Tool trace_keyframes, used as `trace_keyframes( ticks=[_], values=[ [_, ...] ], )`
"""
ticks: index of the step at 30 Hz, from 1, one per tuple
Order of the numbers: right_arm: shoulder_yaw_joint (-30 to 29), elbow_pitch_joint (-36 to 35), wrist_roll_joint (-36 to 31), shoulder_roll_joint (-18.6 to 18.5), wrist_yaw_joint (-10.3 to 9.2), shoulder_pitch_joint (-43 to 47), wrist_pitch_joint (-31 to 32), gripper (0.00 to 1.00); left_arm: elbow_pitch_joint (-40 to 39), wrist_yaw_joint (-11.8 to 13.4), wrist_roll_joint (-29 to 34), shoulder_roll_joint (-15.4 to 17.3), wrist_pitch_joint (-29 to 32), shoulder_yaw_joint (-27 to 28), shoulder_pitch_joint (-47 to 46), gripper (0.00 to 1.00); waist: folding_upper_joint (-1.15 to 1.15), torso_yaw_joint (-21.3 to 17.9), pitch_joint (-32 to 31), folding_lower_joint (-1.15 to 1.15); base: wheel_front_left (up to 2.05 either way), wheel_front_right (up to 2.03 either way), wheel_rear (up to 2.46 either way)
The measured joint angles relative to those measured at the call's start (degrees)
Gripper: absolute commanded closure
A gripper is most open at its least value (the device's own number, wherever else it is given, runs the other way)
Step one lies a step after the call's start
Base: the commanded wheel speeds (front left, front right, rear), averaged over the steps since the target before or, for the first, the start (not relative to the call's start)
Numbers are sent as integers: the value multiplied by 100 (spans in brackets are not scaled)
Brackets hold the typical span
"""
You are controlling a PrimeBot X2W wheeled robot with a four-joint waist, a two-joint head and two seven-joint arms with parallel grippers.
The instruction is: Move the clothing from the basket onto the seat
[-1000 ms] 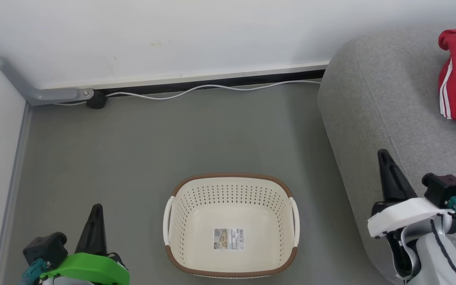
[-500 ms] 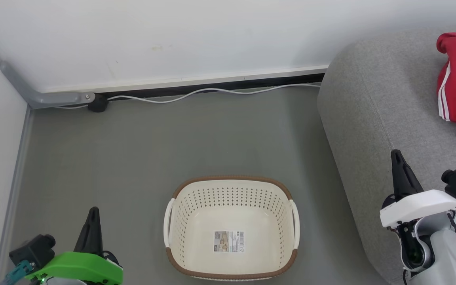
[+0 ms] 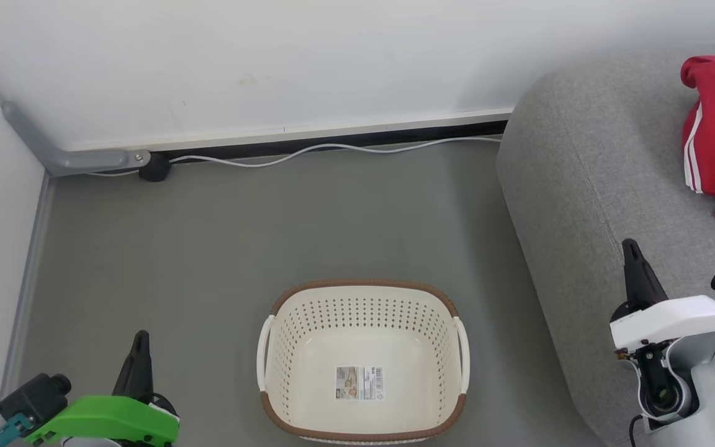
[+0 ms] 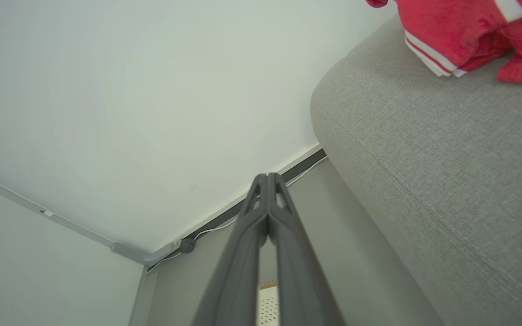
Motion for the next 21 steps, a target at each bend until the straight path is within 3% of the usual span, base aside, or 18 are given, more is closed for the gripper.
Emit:
trace_keyframes(
  ticks=[21],
  values=[
    [-141,-8,1627,9,0,0,378,100,203,-193,-1268,-73,345,277,-148,100,0,0,-100,0,0,0,0]
  ],
)
